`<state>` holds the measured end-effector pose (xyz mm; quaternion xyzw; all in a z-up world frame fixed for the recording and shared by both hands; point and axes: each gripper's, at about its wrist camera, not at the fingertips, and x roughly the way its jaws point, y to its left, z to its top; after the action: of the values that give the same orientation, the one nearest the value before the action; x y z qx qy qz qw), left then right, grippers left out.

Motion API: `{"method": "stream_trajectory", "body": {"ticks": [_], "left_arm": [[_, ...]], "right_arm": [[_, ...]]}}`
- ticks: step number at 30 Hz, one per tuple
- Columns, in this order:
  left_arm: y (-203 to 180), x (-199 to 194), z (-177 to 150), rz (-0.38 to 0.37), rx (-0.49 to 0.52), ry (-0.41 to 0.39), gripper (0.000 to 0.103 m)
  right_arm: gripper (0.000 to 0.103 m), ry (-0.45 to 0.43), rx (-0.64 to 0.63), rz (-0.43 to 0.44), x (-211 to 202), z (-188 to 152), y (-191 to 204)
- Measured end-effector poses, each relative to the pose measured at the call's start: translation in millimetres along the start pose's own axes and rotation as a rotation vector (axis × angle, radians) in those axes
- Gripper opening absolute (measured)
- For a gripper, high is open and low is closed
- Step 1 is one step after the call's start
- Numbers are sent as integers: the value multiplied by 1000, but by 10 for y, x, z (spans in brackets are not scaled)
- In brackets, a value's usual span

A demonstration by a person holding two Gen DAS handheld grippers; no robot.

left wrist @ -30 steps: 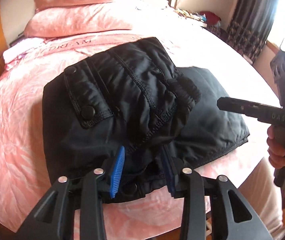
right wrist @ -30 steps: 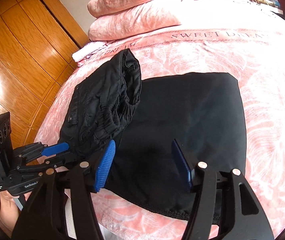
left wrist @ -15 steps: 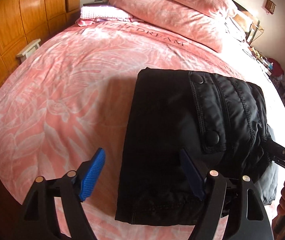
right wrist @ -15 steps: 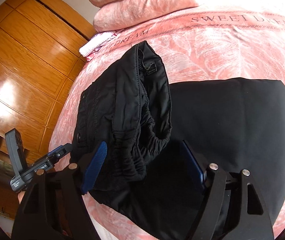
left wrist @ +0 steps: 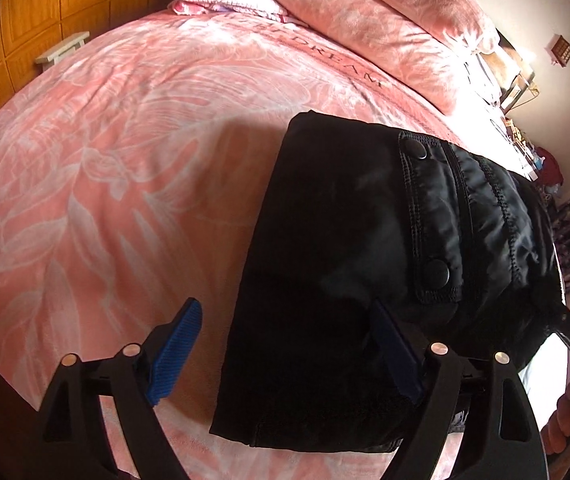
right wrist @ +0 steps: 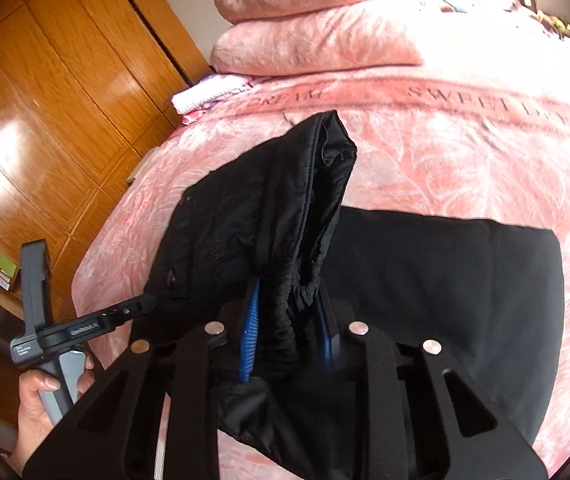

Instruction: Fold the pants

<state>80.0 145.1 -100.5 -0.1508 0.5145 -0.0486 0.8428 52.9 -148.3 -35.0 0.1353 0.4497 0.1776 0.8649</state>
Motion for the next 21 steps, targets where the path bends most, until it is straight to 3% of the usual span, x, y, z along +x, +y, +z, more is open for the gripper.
{"method": "stream_trajectory", "body": {"ticks": [3,8,21], "left_arm": [[6,-71,-20,-11,-3,-14,86],[-50,-146,-42,-33,-2,-26,86],[-422,-154,-54,-55,91,-36,86]], "right_arm": [[23,-38,-1,50,-216,36,55],[23,-71,-6,45,-504,-1,55],[23,-72,63,-58,-945,-238,-380]]}}
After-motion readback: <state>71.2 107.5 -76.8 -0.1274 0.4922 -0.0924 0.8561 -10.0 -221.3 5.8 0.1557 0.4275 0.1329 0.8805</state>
